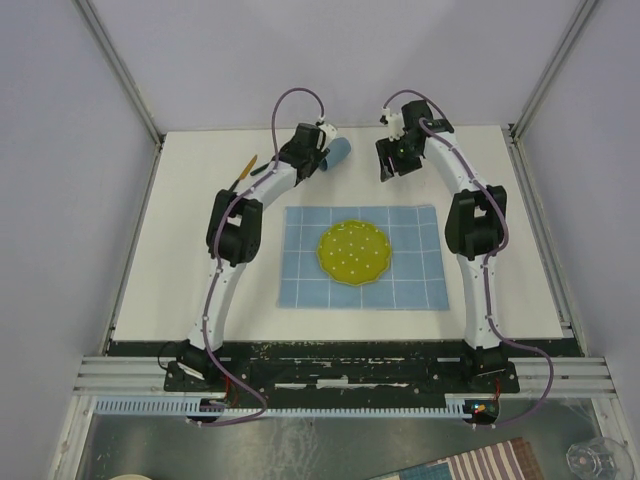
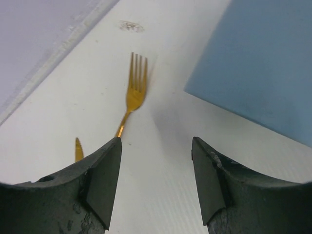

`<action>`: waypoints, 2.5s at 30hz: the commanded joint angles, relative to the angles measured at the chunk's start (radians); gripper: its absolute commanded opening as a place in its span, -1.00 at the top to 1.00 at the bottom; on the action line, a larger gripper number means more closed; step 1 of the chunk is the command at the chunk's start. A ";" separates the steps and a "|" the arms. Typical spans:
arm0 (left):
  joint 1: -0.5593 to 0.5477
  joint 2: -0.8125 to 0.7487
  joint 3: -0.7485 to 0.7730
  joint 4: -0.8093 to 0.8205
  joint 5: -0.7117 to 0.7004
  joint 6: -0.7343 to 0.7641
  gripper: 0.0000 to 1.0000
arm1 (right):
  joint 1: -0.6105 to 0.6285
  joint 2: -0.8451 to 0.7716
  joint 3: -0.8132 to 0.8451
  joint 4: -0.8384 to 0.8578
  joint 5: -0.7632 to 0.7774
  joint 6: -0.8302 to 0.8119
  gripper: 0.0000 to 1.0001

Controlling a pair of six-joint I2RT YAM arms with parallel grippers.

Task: Set the dinner table for one person
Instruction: Pick up the cup at the center of the board.

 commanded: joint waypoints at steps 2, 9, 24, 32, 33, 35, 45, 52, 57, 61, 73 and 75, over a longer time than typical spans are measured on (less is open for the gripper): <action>0.015 -0.028 0.015 0.157 -0.026 0.113 -0.31 | 0.000 -0.090 -0.030 0.045 0.021 -0.002 -0.34; 0.014 -0.120 -0.141 0.282 0.055 0.087 -0.30 | 0.000 -0.090 -0.068 0.052 0.014 0.005 -0.34; 0.015 -0.246 -0.273 0.399 0.182 -0.008 -0.43 | 0.000 -0.060 -0.046 0.039 0.011 0.017 -0.41; 0.013 -0.142 -0.211 0.409 0.218 -0.054 -0.43 | -0.001 -0.067 -0.074 0.040 0.023 0.006 -0.40; 0.014 -0.142 -0.212 0.402 0.220 -0.059 -0.43 | -0.001 -0.069 -0.079 0.041 0.026 0.003 -0.41; 0.014 -0.152 -0.223 0.394 0.223 -0.064 -0.43 | 0.000 -0.073 -0.092 0.047 0.032 0.002 -0.41; 0.013 -0.090 -0.196 0.465 0.238 -0.098 -0.42 | 0.000 -0.057 -0.083 0.045 0.016 0.017 -0.41; 0.014 -0.008 -0.090 0.452 0.304 -0.138 -0.38 | -0.001 -0.069 -0.113 0.055 0.016 0.019 -0.41; 0.014 0.026 -0.041 0.451 0.314 -0.160 0.03 | -0.001 -0.068 -0.112 0.055 0.018 0.021 -0.41; 0.014 0.021 -0.039 0.455 0.322 -0.170 0.67 | -0.002 -0.076 -0.124 0.060 0.019 0.022 -0.41; 0.016 -0.070 -0.048 0.317 0.268 -0.212 0.94 | -0.001 -0.080 -0.128 0.068 0.020 0.036 -0.41; 0.017 -0.098 -0.038 0.265 0.297 -0.245 0.95 | -0.002 -0.082 -0.131 0.069 0.021 0.037 -0.41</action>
